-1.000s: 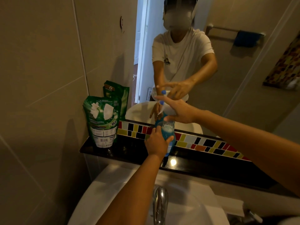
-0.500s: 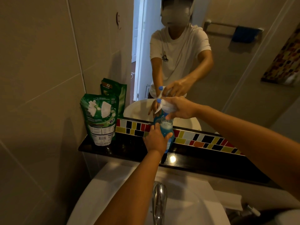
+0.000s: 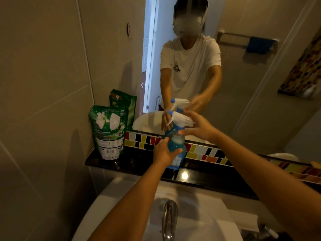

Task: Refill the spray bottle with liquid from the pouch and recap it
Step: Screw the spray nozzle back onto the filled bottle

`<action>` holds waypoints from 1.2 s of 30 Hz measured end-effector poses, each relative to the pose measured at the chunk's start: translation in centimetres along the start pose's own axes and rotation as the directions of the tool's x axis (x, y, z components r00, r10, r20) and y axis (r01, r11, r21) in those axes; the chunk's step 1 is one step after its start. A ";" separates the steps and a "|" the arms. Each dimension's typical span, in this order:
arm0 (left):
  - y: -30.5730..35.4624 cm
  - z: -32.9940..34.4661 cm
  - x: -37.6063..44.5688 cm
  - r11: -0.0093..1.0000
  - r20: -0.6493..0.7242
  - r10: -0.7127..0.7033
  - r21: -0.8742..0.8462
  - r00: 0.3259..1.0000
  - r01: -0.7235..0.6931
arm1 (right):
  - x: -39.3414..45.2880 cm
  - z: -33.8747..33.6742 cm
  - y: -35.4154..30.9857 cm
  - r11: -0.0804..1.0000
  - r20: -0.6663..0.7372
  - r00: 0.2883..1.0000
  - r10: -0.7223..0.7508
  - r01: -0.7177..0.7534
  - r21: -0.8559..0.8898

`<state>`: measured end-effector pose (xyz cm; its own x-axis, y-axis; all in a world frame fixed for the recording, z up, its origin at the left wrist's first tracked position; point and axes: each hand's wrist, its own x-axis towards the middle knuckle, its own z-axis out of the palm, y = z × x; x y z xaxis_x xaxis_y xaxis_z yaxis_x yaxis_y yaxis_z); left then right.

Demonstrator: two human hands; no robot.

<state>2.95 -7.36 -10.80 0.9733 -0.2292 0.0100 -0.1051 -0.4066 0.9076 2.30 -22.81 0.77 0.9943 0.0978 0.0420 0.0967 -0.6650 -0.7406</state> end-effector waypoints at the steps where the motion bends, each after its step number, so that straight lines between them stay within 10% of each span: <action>1: -0.4 -0.5 0.0 0.999 0.033 -0.004 -0.054 0.999 0.006 | -1.0 0.8 1.8 0.987 -0.022 0.997 0.079 -0.075 0.144; 6: -2.6 -1.8 -0.9 0.998 0.091 -0.025 -0.062 0.995 0.031 | -5.4 7.5 7.6 0.934 -0.032 0.942 0.333 -0.325 0.151; 10: -3.7 -2.0 -1.0 0.995 0.126 -0.037 -0.085 0.991 0.048 | -5.2 10.2 7.4 0.934 -0.188 0.928 0.322 -0.279 0.222; 25: -9.2 -12.8 -1.3 0.990 -0.214 -0.137 0.014 0.967 0.143 | 1.9 19.9 0.2 0.944 -0.035 0.964 0.262 -0.249 0.215; 36: -9.0 -14.3 -2.0 0.973 -0.168 -0.211 0.062 0.963 0.223 | 2.1 20.7 -1.9 0.951 -0.055 0.958 0.280 -0.269 0.153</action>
<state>4.90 9.43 -13.01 0.9937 0.0132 -0.1111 0.1027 -0.5012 0.8592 3.27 -6.01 -11.57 0.9826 -0.1333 -0.1296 -0.1820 -0.5455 -0.8181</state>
